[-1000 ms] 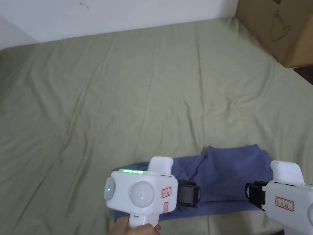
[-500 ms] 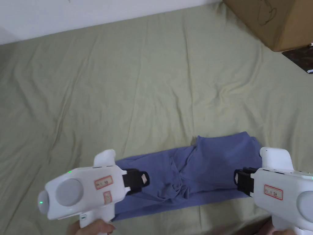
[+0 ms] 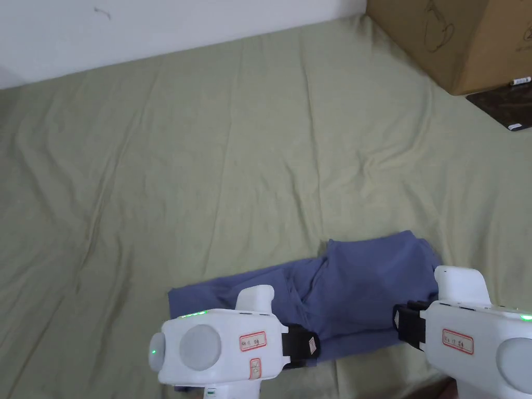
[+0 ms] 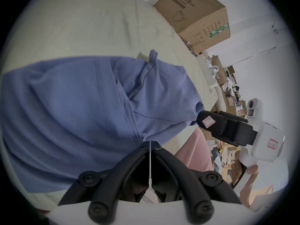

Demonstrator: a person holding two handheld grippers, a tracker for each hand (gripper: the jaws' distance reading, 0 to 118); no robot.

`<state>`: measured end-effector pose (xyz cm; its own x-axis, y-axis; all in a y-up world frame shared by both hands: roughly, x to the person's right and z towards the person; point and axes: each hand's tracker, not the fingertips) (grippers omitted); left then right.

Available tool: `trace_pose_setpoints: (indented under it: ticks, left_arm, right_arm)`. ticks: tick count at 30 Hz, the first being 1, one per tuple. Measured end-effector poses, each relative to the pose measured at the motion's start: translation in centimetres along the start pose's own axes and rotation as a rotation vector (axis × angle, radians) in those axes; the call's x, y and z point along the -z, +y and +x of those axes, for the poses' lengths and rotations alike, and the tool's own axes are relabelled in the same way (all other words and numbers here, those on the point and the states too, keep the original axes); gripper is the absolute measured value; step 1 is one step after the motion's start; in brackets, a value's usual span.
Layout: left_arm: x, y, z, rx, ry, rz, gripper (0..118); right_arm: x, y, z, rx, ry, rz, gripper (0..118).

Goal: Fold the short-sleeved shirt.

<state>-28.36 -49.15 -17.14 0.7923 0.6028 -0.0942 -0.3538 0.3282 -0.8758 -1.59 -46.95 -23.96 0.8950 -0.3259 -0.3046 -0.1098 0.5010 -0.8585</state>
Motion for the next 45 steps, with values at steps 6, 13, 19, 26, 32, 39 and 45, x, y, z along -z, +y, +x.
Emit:
trace_pose_setpoints:
  ticks: [6, 13, 19, 26, 32, 39, 45]
  left_arm:
    - [-8.4, -0.4, -6.4, -0.150, -0.099, 0.184, 35]
    - [-11.6, -3.6, -16.2, -0.372, -0.047, 0.253, 118]
    - [-9.4, -4.4, -19.3, -0.492, -0.243, 0.305, 118]
    - [-8.0, -4.2, -21.8, -0.559, -0.231, 0.237, 10]
    - [-10.3, -4.5, -21.0, -0.533, -0.303, 0.269, 10]
    - [-15.6, -5.3, -22.7, -0.502, -0.268, 0.297, 10]
    - [-23.1, -7.3, -25.7, -0.529, -0.080, 0.347, 10]
  right_arm:
    - [-0.1, 0.5, -1.3, -0.034, -0.002, 0.004, 1]
    - [0.8, 0.3, -4.3, -0.102, 0.007, -0.033, 1]
    - [1.4, 0.3, -7.1, -0.175, 0.020, -0.060, 1]
    - [2.0, 0.2, -9.3, -0.231, 0.030, -0.085, 1]
    - [2.2, 0.1, -10.6, -0.275, 0.028, -0.104, 1]
    - [2.2, 0.3, -11.3, -0.274, 0.037, -0.099, 1]
    - [2.5, 0.4, -10.5, -0.256, 0.035, -0.101, 1]
